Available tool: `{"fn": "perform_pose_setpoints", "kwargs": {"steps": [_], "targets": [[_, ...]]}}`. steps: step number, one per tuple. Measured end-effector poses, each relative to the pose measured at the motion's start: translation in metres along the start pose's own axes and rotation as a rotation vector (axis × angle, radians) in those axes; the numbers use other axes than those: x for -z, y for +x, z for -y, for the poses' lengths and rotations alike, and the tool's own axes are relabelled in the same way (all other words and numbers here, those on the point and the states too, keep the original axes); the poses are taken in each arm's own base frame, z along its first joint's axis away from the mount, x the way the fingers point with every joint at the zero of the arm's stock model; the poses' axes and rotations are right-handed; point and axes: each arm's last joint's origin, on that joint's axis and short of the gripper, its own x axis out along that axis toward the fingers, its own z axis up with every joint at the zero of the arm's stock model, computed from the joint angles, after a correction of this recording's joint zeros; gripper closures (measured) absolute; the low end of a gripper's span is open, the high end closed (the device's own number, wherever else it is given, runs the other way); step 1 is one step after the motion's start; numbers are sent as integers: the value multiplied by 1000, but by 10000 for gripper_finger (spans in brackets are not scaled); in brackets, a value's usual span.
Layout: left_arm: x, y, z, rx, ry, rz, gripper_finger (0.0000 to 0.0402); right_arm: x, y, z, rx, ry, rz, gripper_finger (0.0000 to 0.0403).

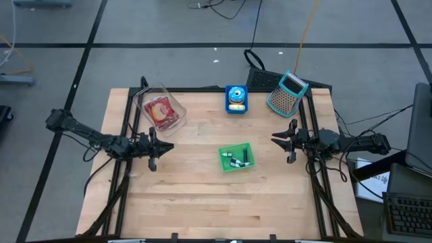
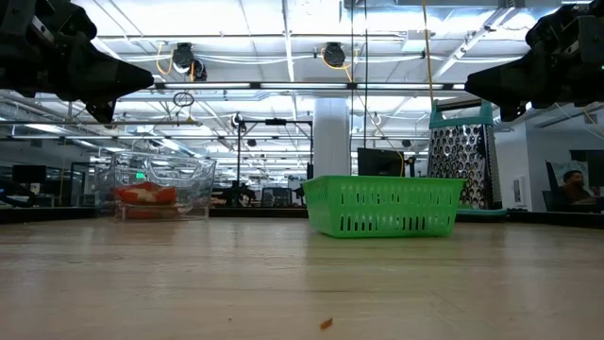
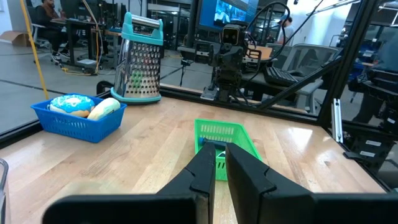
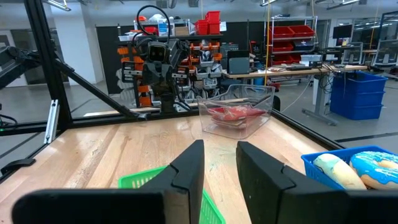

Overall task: Pick & Place Food Item
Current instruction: Return to Home Position

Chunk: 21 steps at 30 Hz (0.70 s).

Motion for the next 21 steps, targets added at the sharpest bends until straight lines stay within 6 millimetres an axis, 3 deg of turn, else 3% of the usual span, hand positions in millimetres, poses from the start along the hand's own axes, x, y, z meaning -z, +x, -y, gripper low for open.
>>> {"fn": "perform_pose_setpoints", "kwargs": {"steps": [21], "targets": [[0,0,0,0,0,0,364,0,0,0,0,0,0,320]]}}
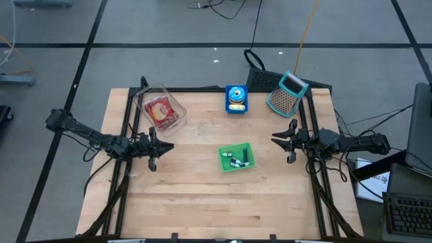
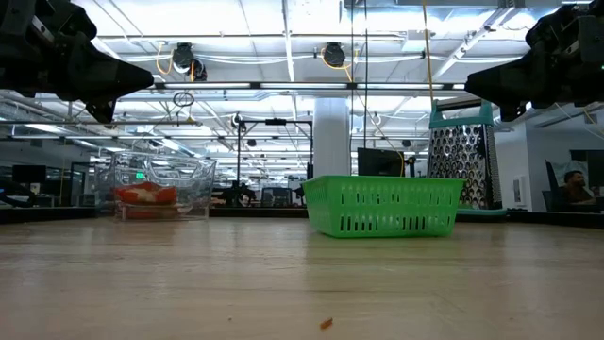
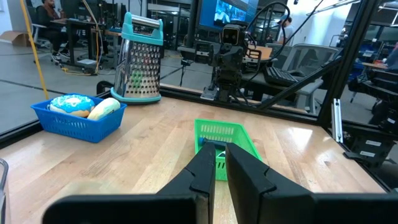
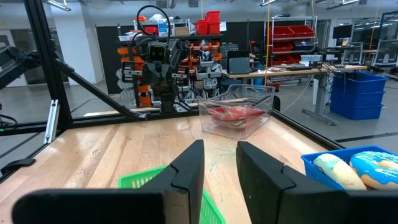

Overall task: Pick & Place Food Item
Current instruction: Return to Home Position

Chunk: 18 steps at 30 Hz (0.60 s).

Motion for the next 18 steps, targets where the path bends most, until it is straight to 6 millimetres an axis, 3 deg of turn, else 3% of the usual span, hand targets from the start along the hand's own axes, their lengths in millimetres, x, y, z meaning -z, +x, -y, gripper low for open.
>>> {"fn": "perform_pose_setpoints", "kwargs": {"steps": [18], "targets": [[0,0,0,0,0,0,364,0,0,0,0,0,0,317]]}}
